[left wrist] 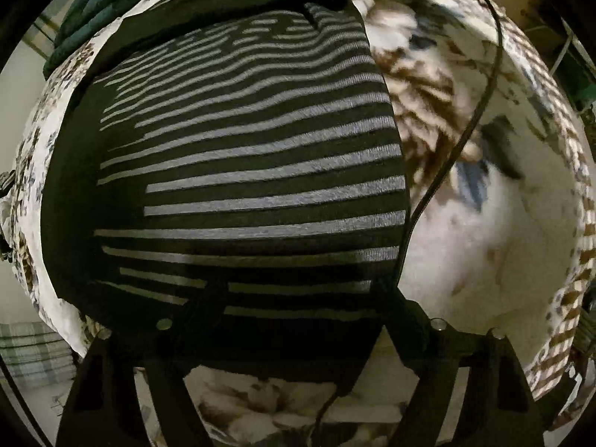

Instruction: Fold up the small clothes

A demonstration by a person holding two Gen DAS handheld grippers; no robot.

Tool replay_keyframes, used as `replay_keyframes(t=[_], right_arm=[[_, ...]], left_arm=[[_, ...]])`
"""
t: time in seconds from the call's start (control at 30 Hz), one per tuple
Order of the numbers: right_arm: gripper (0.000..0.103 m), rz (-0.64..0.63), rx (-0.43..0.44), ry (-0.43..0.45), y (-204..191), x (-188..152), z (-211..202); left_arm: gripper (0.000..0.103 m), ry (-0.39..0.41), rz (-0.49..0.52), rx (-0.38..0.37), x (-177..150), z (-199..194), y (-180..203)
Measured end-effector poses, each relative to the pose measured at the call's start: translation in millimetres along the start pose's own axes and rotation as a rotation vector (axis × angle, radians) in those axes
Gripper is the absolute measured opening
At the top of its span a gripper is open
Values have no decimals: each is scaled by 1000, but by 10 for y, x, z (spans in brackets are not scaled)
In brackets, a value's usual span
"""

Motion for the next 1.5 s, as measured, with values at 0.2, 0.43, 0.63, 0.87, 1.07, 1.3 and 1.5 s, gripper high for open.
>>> replay_keyframes(t=[0.2, 0.43, 0.63, 0.87, 1.07, 1.3, 1.5], right_arm=[[49, -66, 7, 48, 55, -653, -397], [49, -162, 73, -64, -253, -1466, 352], [2, -178, 92, 47, -460, -1413, 408], [0, -169, -31, 83, -330, -1411, 218], [0, -71, -101, 92, 266, -1442, 3], [52, -51, 281, -19, -183, -1518, 149], [7, -197, 98, -57, -474, -1560, 503]], left_arm=[[79, 46, -85, 20, 218, -188, -258], [79, 33, -148, 65, 370, -65, -434], [79, 29, -167, 59, 320, -51, -494], [79, 29, -188, 52, 358, -40, -504], [79, 34, -198, 52, 409, -25, -542], [79, 33, -195, 65, 443, 15, -579], [79, 39, -199, 78, 486, 4, -645]])
Point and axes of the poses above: each gripper's, at about its wrist camera, not at the fingertips, and z roughly the way its jaws point, y to its right, x to its top, the point moved 9 cm from there along z, roughly the way its jaws point, and after that the axes turned 11 degrees about -z, right-handed, at the moved point
